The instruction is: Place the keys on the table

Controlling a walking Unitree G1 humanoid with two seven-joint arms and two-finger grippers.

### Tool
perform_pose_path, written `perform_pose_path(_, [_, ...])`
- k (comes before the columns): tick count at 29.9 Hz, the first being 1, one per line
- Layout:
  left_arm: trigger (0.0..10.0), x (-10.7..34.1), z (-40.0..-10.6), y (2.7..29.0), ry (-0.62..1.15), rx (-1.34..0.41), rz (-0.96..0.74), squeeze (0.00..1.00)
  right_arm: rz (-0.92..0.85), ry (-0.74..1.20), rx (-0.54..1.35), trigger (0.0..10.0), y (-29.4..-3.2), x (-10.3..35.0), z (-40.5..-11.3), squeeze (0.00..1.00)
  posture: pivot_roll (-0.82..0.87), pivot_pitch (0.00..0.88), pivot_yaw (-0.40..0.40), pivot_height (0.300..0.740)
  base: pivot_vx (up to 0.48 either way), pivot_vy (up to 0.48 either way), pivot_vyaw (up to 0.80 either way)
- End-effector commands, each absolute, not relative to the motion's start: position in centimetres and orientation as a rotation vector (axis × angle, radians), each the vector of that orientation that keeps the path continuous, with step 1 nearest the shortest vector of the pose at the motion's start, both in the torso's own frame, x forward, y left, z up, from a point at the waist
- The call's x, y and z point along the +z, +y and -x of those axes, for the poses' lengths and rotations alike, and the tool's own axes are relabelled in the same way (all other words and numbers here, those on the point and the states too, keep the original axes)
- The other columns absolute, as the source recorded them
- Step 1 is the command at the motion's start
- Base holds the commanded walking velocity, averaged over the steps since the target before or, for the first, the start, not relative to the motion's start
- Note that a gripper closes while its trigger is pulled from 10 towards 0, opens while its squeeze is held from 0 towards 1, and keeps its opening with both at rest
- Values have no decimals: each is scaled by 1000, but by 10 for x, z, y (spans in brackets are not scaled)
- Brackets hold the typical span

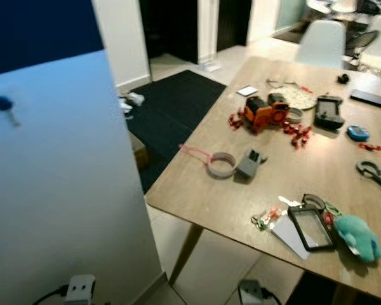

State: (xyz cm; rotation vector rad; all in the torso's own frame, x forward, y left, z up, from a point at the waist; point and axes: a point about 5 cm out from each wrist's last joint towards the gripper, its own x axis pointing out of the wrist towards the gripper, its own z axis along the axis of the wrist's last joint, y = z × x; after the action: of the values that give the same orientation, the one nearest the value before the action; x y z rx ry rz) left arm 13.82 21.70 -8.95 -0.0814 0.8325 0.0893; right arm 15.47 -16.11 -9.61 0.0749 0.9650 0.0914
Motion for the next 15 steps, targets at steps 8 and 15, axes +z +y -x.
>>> perform_pose_path(8, [10000, -87, -143, 221, 821, 84, 66, 0, -70, 989, 63, 10000, -194, -95, -149, 0, 49, 81, 14, 740, -319, 0, 0])
perform_pose_path(15, [10000, -87, -144, 220, 818, 84, 67, 0, -67, 1002, 56, 10000, -199, -96, -144, 0, 50, 86, 13, 740, -316, 0, 0])
